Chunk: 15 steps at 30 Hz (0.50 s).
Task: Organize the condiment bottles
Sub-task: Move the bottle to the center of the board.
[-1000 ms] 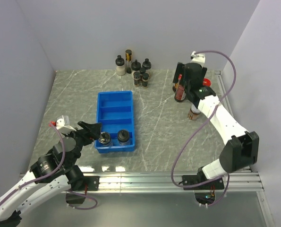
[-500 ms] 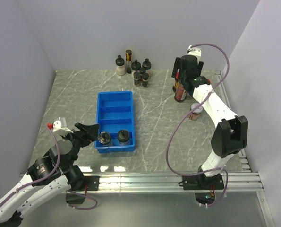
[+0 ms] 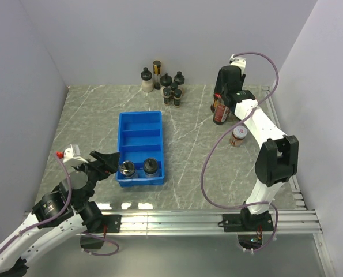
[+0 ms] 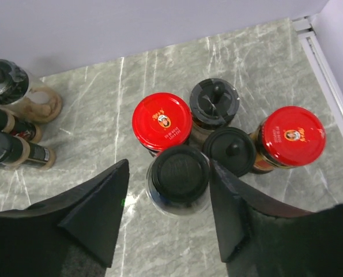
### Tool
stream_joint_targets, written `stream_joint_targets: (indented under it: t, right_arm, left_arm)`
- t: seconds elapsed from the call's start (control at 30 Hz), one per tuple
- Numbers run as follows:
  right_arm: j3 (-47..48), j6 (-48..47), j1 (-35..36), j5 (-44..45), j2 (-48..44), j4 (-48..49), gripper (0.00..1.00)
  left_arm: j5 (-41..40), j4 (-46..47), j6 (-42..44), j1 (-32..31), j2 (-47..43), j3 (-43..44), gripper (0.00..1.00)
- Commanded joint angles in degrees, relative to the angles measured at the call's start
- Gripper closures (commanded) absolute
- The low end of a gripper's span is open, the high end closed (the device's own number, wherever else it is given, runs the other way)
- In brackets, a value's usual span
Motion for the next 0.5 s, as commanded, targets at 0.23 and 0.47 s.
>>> stream_joint_targets:
  t: [0.23,0.47]
  right_arm:
    - [2.2,0.5,-0.8,-2.3,1.5,1.3,0.54]
    - [2.2,-0.4,-0.8,-4.2,0.1,1.8,1.00]
  left_arm:
    - [-1.0,-1.8,-0.9,-0.1,-1.6,1.2,0.14]
    - [-1.0,-2.3,-1.4,-0.1,-2.0,1.1,0.14]
